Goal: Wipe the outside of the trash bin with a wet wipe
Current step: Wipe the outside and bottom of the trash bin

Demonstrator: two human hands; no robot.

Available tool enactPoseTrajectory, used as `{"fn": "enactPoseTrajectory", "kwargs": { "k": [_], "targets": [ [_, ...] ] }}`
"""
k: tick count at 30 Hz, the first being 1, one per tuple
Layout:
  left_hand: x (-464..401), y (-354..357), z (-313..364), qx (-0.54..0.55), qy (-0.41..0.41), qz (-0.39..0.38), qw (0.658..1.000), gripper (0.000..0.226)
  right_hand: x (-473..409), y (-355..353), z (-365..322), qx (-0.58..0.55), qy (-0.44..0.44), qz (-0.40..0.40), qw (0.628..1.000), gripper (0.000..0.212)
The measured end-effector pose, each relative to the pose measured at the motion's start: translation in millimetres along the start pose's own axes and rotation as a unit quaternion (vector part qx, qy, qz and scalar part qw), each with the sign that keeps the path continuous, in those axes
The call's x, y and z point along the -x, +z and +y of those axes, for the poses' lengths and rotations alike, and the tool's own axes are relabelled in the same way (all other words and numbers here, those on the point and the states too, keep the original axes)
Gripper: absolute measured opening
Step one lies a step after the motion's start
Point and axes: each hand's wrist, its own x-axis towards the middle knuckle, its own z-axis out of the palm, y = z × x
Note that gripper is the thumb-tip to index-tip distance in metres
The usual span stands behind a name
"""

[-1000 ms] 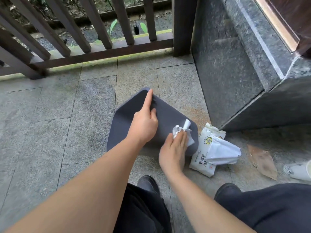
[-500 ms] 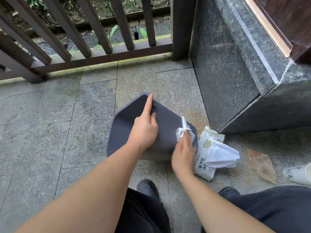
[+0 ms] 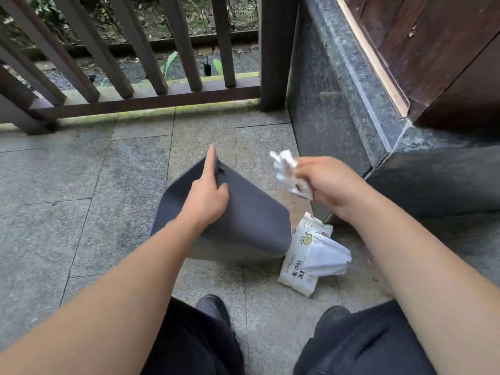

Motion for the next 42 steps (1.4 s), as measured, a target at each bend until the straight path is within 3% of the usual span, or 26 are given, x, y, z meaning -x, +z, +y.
{"fn": "enactPoseTrajectory", "kwargs": {
  "k": [1,4,9,15,19,28,36,42],
  "targets": [
    [-2.2,-1.9,0.8,0.004,0.000,0.011,1.000,0.086,3.5,-4.1,-3.3,0.000,-0.024,0.035,0.999,0.028],
    [-9.0,-4.5,4.3,0.006,-0.002,0.033,0.999,0.088,6.3,-4.0,-12.8,0.163,-0.093,0.107,0.976,0.033],
    [-16.4,-0.1,1.6,0.007,-0.032,0.037,0.999,0.082,-4.8,2.8,-21.9,0.196,-0.085,0.091,0.973,0.030],
    [-40.0,-11.7,-7.7,0.132,-0.123,0.071,0.981,0.082,-9.4,0.3,-27.7,0.205,-0.099,0.099,0.969,0.032],
    [-47.7,-20.2,-15.8,0.160,-0.152,0.103,0.970,0.079,-12.7,-1.3,-24.2,0.238,-0.106,0.086,0.961,0.026],
    [-46.7,-27.1,-4.1,0.155,-0.107,0.173,0.967,0.087,-14.1,-0.9,-28.0,0.241,-0.110,0.083,0.961,0.027],
    [-36.3,-30.3,11.1,0.140,-0.033,0.159,0.977,0.096,-10.9,-1.9,-25.7,0.255,-0.111,0.072,0.958,0.031],
    [-34.5,-30.4,5.3,0.143,-0.049,0.118,0.981,0.091,-10.5,1.1,-26.1,0.295,-0.115,0.057,0.947,0.028]
  ]
}}
